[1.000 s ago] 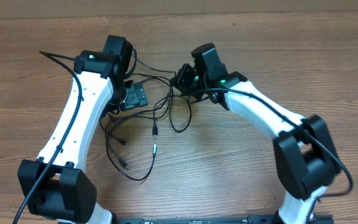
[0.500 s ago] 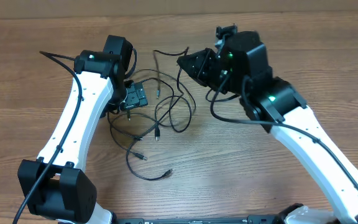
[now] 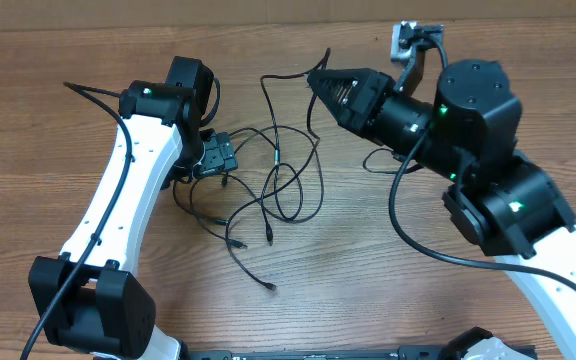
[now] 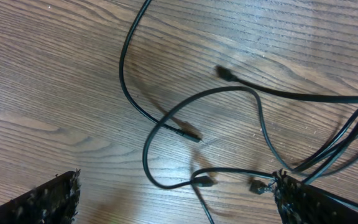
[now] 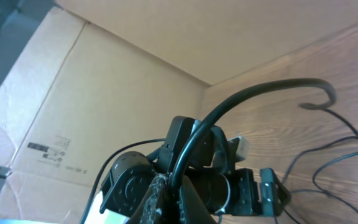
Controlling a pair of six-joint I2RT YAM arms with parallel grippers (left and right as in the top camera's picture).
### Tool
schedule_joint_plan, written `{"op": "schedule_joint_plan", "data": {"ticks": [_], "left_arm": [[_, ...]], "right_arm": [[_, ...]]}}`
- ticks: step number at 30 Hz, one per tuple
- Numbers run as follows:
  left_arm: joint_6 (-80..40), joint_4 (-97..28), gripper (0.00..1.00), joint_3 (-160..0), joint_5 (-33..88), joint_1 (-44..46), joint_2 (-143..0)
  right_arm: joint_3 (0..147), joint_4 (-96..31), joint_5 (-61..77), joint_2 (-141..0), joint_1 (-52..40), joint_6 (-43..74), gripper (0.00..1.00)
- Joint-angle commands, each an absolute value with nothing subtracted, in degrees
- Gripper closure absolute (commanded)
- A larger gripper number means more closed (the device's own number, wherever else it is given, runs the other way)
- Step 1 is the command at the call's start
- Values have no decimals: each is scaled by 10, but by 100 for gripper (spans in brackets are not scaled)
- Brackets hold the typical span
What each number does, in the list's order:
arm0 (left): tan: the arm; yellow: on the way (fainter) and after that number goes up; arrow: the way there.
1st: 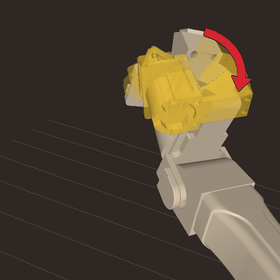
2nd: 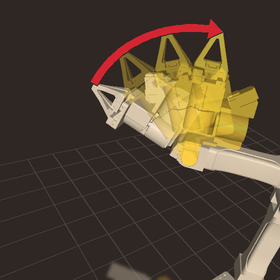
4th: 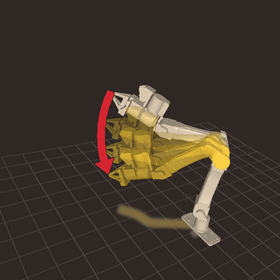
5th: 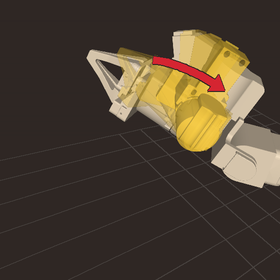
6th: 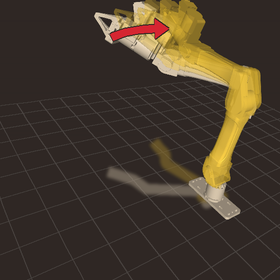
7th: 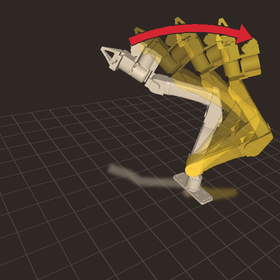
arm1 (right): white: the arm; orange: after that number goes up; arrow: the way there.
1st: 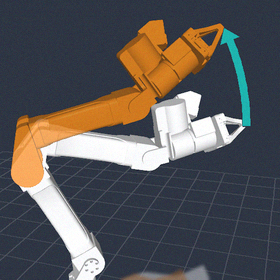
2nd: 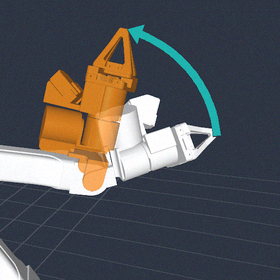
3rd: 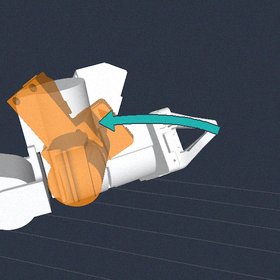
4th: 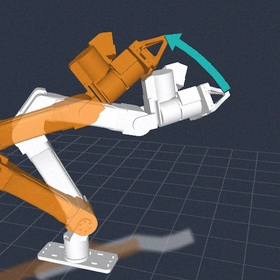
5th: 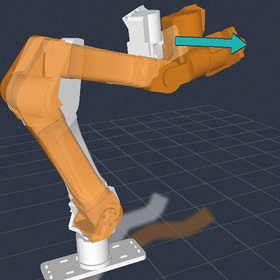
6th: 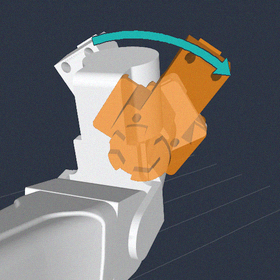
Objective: Untangle cables
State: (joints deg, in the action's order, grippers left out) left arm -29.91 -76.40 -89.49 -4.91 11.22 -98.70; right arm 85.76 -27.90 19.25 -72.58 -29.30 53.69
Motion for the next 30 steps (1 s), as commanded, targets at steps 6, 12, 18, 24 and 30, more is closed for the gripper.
{"op": "schedule_joint_plan", "data": {"ticks": [6, 12, 18, 24, 30], "left_arm": [[-302, -763, 0, -893, -43, 113, -976], [-295, -763, 1, -893, -29, 113, -976], [-296, -762, 0, -893, -29, 113, -976], [-296, -763, 0, -893, -29, 113, -976], [-296, -764, 0, -893, -25, 113, -976]], "right_arm": [[929, -340, 150, -715, -291, 495, 96], [980, -340, 151, -715, -268, 492, 96], [1065, -369, 154, -715, -256, 475, 96], [1097, -422, 130, -715, -256, 453, 96], [1097, -447, 136, -717, -256, 452, 96]]}}
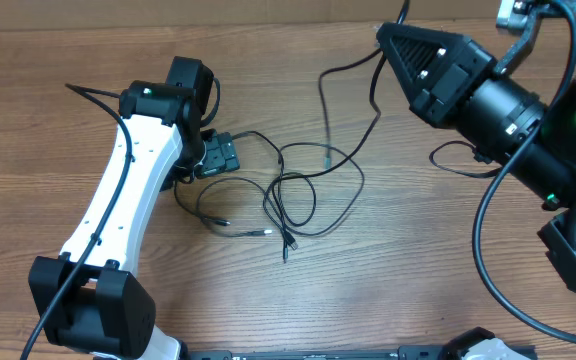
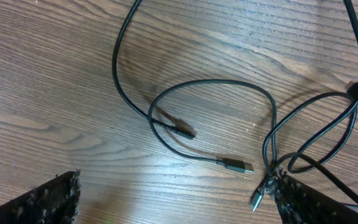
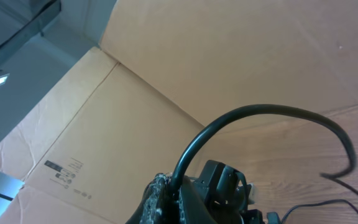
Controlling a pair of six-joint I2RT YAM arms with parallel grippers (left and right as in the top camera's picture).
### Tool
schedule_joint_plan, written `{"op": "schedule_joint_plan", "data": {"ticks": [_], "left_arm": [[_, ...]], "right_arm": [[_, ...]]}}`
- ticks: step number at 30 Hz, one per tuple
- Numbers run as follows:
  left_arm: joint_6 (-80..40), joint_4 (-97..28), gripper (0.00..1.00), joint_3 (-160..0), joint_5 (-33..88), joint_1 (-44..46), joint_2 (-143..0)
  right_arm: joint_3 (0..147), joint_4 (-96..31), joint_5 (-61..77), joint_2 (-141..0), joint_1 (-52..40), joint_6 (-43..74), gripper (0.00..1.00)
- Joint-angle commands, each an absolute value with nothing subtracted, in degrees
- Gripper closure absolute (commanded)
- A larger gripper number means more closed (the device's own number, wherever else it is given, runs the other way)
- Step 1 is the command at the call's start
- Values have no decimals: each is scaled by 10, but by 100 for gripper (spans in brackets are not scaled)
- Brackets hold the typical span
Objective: Untangle cables
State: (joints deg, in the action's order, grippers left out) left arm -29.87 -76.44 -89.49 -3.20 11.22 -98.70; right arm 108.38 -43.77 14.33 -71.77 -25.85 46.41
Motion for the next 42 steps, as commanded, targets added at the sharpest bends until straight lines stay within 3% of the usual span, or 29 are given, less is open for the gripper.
{"op": "schedule_joint_plan", "data": {"ticks": [1, 4, 6, 13, 31, 32, 33, 36, 38, 42], "left_arm": [[-296, -761, 0, -893, -16, 113, -976], [-267, -747, 0, -893, 23, 114, -976], [-164, -704, 0, -893, 79, 120, -977], [3, -623, 0, -893, 172, 145, -979], [385, -609, 6, -892, 262, 158, -1018], [409, -605, 11, -892, 264, 158, -1025], [426, -600, 23, -892, 266, 158, -1032], [439, -593, 73, -892, 269, 158, -1054], [439, -593, 96, -892, 290, 158, -1070], [440, -595, 96, -892, 364, 158, -1098]], "right_arm": [[1097, -459, 140, -718, -256, 451, 96], [1097, -467, 154, -722, -256, 449, 96], [1097, -464, 185, -726, -256, 449, 96], [1097, -469, 219, -727, -256, 434, 96], [1097, -421, 336, -726, -256, 437, 96], [1097, -421, 336, -726, -256, 437, 96], [1097, -421, 336, -726, -256, 437, 96], [1097, -420, 336, -726, -256, 437, 96], [1097, -418, 336, -726, -256, 437, 96], [1097, -409, 335, -727, -256, 447, 96]]}}
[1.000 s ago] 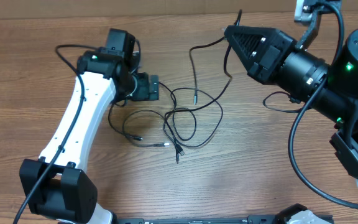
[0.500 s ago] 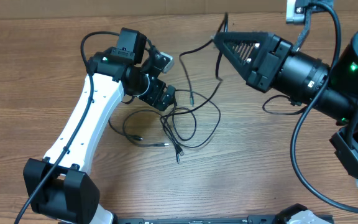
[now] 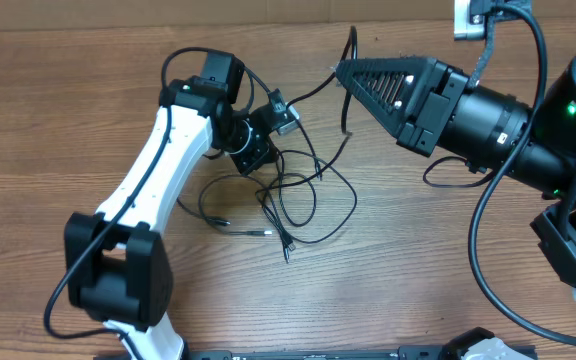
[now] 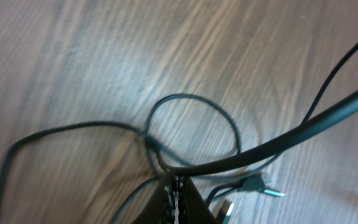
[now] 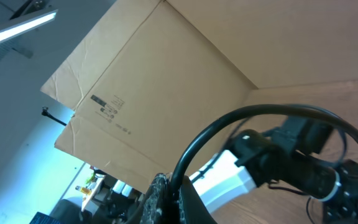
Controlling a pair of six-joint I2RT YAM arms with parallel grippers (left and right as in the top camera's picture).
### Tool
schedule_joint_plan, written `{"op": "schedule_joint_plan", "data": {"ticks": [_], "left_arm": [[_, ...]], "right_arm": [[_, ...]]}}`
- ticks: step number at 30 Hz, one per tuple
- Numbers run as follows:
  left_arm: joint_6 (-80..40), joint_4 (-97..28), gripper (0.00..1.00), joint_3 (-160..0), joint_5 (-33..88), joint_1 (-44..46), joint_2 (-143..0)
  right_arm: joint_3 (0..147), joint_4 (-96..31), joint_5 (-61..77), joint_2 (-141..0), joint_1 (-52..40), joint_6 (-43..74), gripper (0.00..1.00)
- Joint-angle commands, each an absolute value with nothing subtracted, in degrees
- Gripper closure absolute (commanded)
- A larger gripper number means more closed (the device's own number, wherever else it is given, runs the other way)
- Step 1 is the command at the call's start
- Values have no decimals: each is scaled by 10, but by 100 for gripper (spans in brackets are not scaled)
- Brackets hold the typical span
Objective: Untangle cables
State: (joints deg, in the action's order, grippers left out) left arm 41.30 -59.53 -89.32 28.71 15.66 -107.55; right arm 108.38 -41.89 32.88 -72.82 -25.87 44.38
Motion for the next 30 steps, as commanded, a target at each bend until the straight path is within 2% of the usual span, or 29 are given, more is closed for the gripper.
{"op": "schedule_joint_plan", "data": {"ticks": [1, 10, 11, 15, 16, 18, 21, 22, 23, 25, 30], "left_arm": [[439, -594, 96, -892, 376, 158, -1104], [433, -611, 96, -892, 495, 158, -1132], [433, -608, 89, -892, 498, 158, -1131], [433, -598, 80, -892, 508, 157, -1131], [433, -592, 81, -892, 511, 157, -1131], [433, -579, 94, -892, 511, 157, -1131], [433, -553, 94, -892, 516, 157, -1131], [433, -544, 87, -892, 515, 157, -1131], [433, -536, 73, -892, 513, 157, -1131], [433, -523, 57, -892, 503, 157, -1131], [432, -525, 47, -892, 456, 151, -1131]], "right_arm": [[1097, -406, 335, -727, -256, 449, 96], [1097, -406, 331, -727, -245, 450, 96], [1097, -406, 332, -727, -242, 451, 96], [1097, -406, 332, -726, -240, 451, 96], [1097, -406, 332, -726, -240, 451, 96], [1097, -406, 332, -727, -240, 451, 96], [1097, -406, 332, -727, -240, 451, 96], [1097, -406, 333, -726, -240, 451, 96], [1097, -406, 333, -726, -240, 451, 96], [1097, -406, 333, -727, -240, 451, 96], [1097, -408, 333, -727, -232, 451, 96]]}}
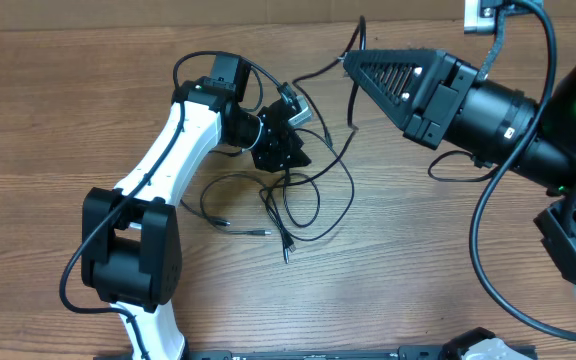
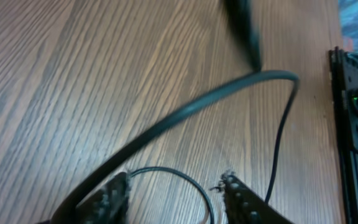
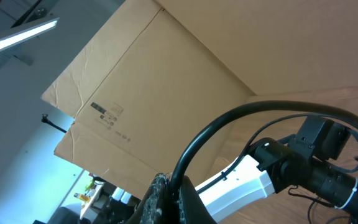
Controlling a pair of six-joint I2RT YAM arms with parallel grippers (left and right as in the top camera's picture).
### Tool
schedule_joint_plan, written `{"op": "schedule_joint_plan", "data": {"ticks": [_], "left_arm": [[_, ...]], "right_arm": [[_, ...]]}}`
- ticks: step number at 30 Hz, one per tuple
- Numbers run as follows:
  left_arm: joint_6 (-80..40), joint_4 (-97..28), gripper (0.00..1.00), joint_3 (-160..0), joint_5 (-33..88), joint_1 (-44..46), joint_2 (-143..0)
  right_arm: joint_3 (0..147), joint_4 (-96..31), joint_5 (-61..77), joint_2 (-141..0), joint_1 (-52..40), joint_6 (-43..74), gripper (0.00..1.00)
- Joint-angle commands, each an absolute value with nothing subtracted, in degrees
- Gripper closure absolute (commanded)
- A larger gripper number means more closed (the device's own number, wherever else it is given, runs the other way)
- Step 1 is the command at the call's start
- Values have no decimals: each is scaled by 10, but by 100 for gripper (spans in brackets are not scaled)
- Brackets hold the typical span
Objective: Untangle cables
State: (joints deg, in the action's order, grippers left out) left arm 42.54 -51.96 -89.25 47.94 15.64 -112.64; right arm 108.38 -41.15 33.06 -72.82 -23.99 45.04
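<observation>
Thin black cables [image 1: 298, 200] lie in a loose tangle of loops at the table's middle, with plug ends trailing toward the front [image 1: 286, 250]. My left gripper [image 1: 293, 152] sits at the tangle's upper edge. In the left wrist view it [image 2: 176, 180] is open, a thin cable loop [image 2: 185, 180] lies on the wood between its fingers, and a thick blurred strand [image 2: 185, 112] crosses above. My right gripper [image 1: 350, 60] is raised at the back and is shut on a black cable [image 3: 229, 124] that arches away from its jaws [image 3: 169, 185].
The wooden table [image 1: 48, 120] ends at a cardboard wall [image 3: 185, 68] along the back. The right arm's own black lead [image 1: 448, 165] hangs near the table right of the tangle. The left arm's white links [image 1: 158, 170] cross the left half.
My left gripper was shut on strands at the top of the tangle and is now open, a little farther right. My right gripper holds its cable in nearly the same place.
First my left gripper stood open left of the tangle while my right held a cable low at the back. Then the right was raised farther right and the tangle lay shifted right. Later the left was shut on strands at the tangle's top, and now is open.
</observation>
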Motion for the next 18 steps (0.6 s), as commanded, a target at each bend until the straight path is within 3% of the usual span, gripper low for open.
{"op": "schedule_joint_plan", "data": {"ticks": [1, 7, 12, 18], "left_arm": [[433, -535, 44, -892, 455, 148, -1131], [448, -608, 39, -892, 483, 125, -1128], [456, -622, 0, -892, 483, 109, -1126], [444, -622, 0, -892, 474, 109, -1126]], "right_arm": [[1097, -408, 333, -727, -228, 451, 96], [1097, -418, 333, -727, -210, 451, 96], [1097, -423, 334, -727, -204, 451, 96], [1097, -423, 330, -727, -201, 442, 96]]}}
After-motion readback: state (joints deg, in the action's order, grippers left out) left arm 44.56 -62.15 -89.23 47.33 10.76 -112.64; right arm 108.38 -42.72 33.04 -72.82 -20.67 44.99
